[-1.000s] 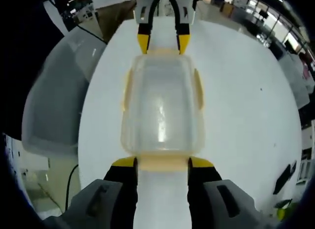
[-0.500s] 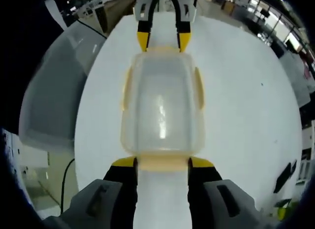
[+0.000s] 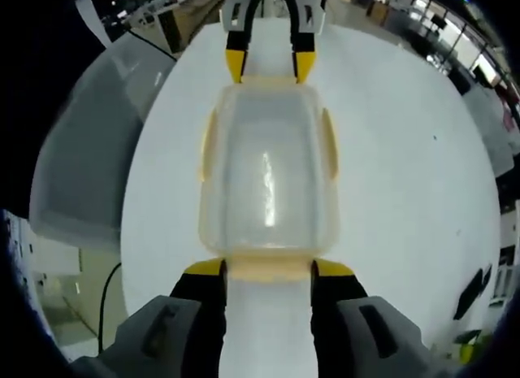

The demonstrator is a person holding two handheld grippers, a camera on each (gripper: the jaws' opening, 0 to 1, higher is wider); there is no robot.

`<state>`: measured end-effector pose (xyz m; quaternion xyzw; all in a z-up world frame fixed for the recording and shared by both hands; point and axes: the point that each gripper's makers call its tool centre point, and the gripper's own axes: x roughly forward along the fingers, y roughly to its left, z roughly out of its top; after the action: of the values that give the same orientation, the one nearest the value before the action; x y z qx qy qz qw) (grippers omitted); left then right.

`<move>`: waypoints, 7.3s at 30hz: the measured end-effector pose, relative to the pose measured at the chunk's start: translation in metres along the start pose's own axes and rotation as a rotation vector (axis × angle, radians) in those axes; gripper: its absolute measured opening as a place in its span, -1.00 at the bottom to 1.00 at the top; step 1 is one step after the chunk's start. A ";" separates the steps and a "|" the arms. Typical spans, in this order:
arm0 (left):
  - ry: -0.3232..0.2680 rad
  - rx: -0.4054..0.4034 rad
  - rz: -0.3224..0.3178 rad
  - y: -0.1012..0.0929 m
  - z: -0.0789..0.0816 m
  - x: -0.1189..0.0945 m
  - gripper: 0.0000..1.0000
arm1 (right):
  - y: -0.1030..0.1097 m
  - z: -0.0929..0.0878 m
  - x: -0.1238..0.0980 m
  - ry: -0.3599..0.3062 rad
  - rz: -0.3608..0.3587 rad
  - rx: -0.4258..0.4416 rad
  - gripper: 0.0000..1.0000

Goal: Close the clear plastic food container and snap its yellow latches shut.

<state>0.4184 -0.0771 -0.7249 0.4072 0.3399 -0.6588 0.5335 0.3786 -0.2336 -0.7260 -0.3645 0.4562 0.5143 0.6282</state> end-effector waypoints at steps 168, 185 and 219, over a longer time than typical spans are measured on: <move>-0.411 -1.164 0.183 -0.019 -0.045 -0.018 -0.09 | 0.019 0.088 0.023 -0.421 -0.199 1.075 -0.18; -0.401 -1.178 0.176 -0.025 -0.065 -0.033 -0.10 | 0.022 0.117 0.033 -0.418 -0.187 1.043 -0.17; -0.407 -1.136 0.175 -0.029 -0.062 -0.038 -0.05 | 0.018 0.118 0.016 -0.442 -0.233 0.916 -0.20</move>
<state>0.4048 0.0001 -0.7174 -0.0489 0.4946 -0.3926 0.7739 0.3857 -0.1158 -0.7031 0.0164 0.4472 0.2533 0.8577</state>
